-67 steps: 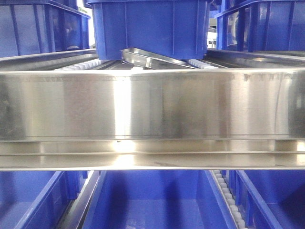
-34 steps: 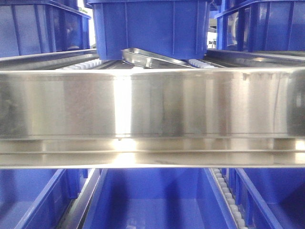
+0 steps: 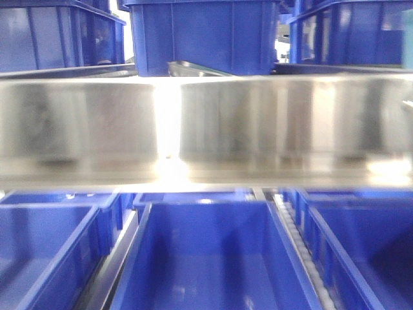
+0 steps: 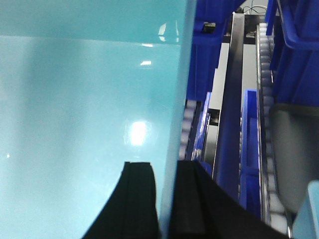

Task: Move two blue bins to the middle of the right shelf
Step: 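Drive the base away from the shelf holding the bin in both grippers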

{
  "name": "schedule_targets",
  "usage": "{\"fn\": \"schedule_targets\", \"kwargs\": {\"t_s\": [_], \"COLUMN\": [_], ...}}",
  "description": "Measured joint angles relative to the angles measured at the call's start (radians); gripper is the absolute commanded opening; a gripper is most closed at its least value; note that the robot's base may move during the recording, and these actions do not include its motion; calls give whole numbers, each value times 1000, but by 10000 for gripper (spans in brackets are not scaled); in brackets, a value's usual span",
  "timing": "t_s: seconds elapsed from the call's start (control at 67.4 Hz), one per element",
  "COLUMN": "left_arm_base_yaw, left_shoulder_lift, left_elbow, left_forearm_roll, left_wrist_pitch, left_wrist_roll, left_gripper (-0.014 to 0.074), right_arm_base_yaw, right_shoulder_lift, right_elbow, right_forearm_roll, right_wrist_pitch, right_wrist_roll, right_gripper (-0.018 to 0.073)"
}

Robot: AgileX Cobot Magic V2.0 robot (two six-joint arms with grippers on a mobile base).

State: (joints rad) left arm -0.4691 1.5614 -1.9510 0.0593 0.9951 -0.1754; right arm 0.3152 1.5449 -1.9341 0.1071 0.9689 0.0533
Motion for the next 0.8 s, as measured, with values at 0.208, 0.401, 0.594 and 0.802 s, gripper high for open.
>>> {"fn": "schedule_targets", "kwargs": {"t_s": [0.208,0.401,0.594,0.802], "left_arm_base_yaw": [0,0,0,0], "left_shoulder_lift": [0,0,0,0], "left_elbow": [0,0,0,0], "left_forearm_roll": [0,4,2,2], "left_wrist_pitch": [0,0,0,0], "left_wrist_roll": [0,0,0,0], "left_gripper": [-111,-111,-111,-111], "right_arm_base_yaw": [0,0,0,0], "right_shoulder_lift": [0,0,0,0], "right_elbow": [0,0,0,0], "right_forearm_roll": [0,0,0,0], "right_wrist_pitch": [-2,-6,-6,-7], "right_wrist_roll": [0,0,0,0], "right_gripper": [-151,-151,-151,-151]}}
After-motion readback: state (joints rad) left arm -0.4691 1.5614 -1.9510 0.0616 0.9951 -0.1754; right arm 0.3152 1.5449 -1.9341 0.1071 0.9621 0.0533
